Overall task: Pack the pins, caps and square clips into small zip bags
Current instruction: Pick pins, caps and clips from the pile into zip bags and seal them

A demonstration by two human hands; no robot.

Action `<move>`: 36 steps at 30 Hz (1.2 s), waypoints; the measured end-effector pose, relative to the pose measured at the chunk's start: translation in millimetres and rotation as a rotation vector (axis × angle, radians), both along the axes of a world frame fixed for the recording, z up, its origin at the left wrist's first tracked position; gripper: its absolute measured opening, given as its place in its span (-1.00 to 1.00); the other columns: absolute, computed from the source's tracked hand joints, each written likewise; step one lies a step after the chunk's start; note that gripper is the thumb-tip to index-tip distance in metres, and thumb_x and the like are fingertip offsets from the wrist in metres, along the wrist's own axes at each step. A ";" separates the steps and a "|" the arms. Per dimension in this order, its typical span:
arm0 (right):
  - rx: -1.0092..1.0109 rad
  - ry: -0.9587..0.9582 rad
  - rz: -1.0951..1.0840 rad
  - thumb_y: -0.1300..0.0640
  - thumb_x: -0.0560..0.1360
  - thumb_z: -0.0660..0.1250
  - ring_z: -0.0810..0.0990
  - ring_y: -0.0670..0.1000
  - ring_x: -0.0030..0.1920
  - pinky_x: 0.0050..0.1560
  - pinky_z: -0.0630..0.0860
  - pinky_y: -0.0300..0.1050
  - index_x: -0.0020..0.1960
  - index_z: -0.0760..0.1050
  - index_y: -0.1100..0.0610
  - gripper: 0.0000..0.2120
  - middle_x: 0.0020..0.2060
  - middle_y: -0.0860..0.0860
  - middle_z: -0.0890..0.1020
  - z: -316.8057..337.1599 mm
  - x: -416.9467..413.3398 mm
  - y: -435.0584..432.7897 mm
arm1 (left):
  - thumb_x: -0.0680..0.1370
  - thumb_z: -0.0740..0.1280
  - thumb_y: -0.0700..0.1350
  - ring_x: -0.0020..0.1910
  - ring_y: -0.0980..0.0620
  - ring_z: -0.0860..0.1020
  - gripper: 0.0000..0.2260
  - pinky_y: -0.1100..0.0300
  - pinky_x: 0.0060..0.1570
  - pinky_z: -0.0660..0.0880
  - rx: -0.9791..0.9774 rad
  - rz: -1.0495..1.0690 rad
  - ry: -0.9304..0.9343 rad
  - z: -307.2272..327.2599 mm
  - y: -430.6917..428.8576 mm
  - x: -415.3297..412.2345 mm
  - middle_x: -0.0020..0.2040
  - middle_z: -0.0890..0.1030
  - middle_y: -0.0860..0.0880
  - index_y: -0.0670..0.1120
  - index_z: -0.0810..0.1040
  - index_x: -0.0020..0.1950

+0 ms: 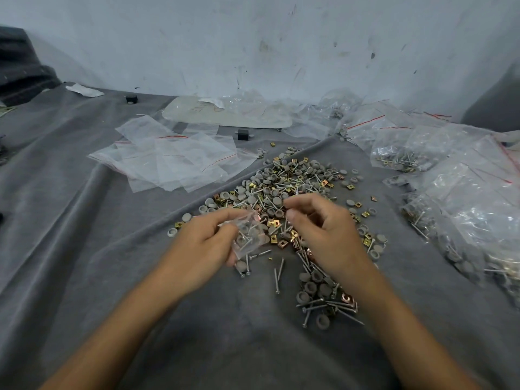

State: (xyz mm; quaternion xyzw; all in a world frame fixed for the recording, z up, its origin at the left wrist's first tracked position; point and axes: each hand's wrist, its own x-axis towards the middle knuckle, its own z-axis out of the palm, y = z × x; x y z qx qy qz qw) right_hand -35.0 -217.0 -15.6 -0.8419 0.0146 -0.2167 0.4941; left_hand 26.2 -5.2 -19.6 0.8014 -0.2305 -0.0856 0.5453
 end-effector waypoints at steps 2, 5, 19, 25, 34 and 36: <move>-0.186 0.064 -0.107 0.11 0.60 0.36 0.61 -0.19 -0.12 -0.13 0.57 -0.19 0.10 0.61 -0.14 -0.83 -0.11 -0.20 0.65 1.5 -0.6 -19.5 | 0.53 0.14 0.05 -0.49 0.15 0.40 -0.67 0.20 -0.38 0.32 -0.004 -0.003 -0.004 0.9 1.9 1.1 -0.46 0.57 -0.03 0.29 0.63 0.14; -0.443 0.187 -0.154 0.10 0.61 0.35 0.57 -0.15 0.00 0.08 0.57 -0.04 0.14 0.63 -0.04 -0.85 0.01 -0.14 0.62 -2.7 -1.0 -33.8 | 0.54 0.13 0.05 -0.48 0.15 0.41 -0.68 0.19 -0.37 0.34 0.016 -0.003 -0.019 1.3 2.5 1.0 -0.44 0.59 -0.03 0.30 0.61 0.14; -0.588 0.195 -0.017 0.03 0.59 0.36 0.45 -0.06 0.03 0.10 0.46 -0.04 0.02 0.49 -0.06 -0.94 -0.07 -0.16 0.51 -12.2 6.3 -11.9 | 0.54 0.11 0.06 -0.46 0.17 0.48 -0.65 0.15 -0.28 0.43 0.138 0.009 -0.077 -2.3 1.5 2.4 -0.42 0.63 0.02 0.24 0.59 0.21; -0.001 0.077 0.118 0.05 0.56 0.42 0.58 -0.14 -0.22 -0.20 0.49 -0.25 -0.03 0.56 -0.09 -0.94 -0.21 -0.14 0.63 -4.8 -2.1 9.2 | 0.55 0.11 0.02 -0.47 0.15 0.48 -0.64 0.16 -0.30 0.42 0.134 -0.002 -0.074 -0.6 -0.2 -0.4 -0.43 0.63 0.02 0.18 0.59 0.23; -0.327 0.152 0.018 0.16 0.64 0.30 0.54 -0.12 0.16 0.16 0.49 -0.12 0.24 0.60 -0.03 -0.77 0.10 -0.13 0.62 -14.5 11.5 -1.0 | 0.54 0.11 0.05 -0.46 0.16 0.46 -0.63 0.16 -0.31 0.39 0.084 0.042 -0.047 1.4 4.1 2.3 -0.42 0.62 -0.01 0.22 0.58 0.25; -0.608 0.214 0.015 0.11 0.65 0.27 0.42 -0.03 0.22 0.23 0.43 -0.05 0.30 0.58 -0.02 -0.74 0.16 -0.08 0.54 -20.2 13.4 -2.0 | 0.53 0.11 0.05 -0.45 0.17 0.46 -0.61 0.17 -0.30 0.39 0.083 0.043 -0.049 2.1 4.5 2.5 -0.42 0.62 -0.01 0.20 0.58 0.27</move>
